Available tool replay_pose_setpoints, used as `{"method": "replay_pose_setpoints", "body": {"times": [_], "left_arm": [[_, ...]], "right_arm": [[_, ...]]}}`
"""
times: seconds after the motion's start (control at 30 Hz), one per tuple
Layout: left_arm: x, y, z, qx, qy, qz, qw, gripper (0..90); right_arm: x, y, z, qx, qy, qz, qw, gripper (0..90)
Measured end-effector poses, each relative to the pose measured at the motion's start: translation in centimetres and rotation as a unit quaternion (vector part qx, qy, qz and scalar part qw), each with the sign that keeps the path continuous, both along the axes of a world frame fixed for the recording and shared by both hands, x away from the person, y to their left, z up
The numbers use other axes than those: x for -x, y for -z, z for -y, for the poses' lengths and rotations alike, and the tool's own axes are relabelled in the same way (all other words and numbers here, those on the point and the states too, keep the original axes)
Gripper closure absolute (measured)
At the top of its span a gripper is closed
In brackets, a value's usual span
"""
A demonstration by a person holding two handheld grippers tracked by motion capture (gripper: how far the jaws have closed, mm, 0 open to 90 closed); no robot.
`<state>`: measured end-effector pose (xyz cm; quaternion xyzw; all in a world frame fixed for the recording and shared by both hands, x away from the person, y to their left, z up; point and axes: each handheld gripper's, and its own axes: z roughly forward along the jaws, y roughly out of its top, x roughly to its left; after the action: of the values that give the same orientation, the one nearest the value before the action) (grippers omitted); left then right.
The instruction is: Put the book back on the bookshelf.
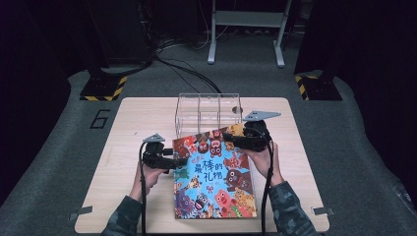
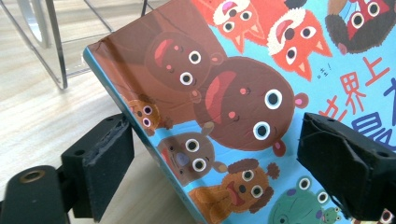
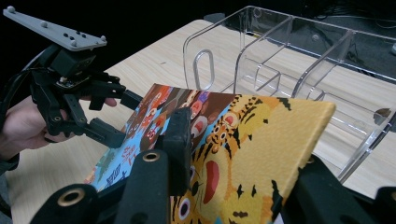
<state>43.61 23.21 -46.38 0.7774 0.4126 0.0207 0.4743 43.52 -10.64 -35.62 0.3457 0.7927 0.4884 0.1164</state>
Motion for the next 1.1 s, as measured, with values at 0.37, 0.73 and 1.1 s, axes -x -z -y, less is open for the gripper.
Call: {"method": "replay_pose_setpoints", "body": {"times": [0.37,0.73,1.1], "left_arm": [[0.3,-0.4,-0.6,0.000,-0.015,0.013,0.9998,23.6],[0.5,-1.3,-1.4,-0.013,-0.018,0.036,0.9991,34.6],[1.0,-2.5,-1.8,-0.044,-0.007,0.064,0.9970,43.6]], "right_arm": [[-0.5,0.8,0.7,-0.023,0.002,-0.013,0.9997,64.3],[-0.8,1.2,1.2,-0.041,0.004,-0.021,0.9989,64.0],[-1.4,1.7,1.8,-0.056,0.007,-0.039,0.9976,60.9]]}}
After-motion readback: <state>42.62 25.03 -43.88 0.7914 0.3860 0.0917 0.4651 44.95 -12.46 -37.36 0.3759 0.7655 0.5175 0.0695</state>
